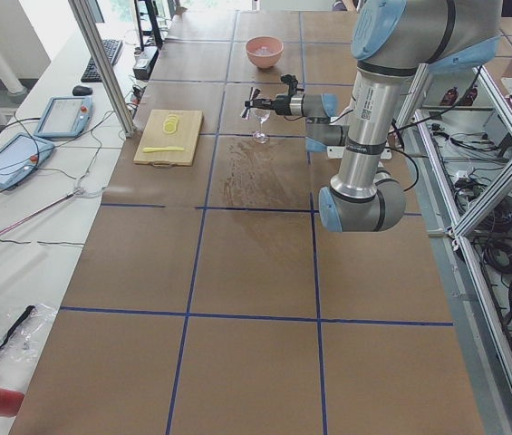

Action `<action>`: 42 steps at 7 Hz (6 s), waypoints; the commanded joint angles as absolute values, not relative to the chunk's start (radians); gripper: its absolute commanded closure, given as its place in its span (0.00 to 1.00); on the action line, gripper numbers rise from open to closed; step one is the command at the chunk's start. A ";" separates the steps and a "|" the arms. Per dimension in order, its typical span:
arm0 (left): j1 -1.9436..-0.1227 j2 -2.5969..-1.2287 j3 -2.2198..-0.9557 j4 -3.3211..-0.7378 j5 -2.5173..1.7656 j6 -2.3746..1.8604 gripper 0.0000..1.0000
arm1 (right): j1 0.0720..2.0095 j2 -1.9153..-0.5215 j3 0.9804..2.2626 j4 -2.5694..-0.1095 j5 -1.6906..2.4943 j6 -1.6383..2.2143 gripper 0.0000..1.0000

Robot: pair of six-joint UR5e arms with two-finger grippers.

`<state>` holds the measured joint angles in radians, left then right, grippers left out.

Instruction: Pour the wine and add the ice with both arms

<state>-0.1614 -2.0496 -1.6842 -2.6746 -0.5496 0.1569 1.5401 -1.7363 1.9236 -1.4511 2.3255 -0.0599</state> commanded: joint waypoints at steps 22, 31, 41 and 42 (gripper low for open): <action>-0.236 -2.079 -1.689 -2.781 -0.679 0.767 1.00 | 1.594 -1.759 1.882 -1.451 2.327 -0.058 0.00; -0.405 -1.430 -1.813 -3.120 -1.100 -0.235 1.00 | 1.594 -1.767 1.850 -1.453 2.326 -0.034 0.00; -0.178 -1.402 -1.603 -3.180 -0.657 -0.862 1.00 | 1.594 -1.767 1.848 -1.451 2.326 -0.035 0.00; -0.160 -1.426 -1.576 -3.180 -0.635 -0.862 1.00 | 1.594 -1.769 1.848 -1.451 2.326 -0.035 0.00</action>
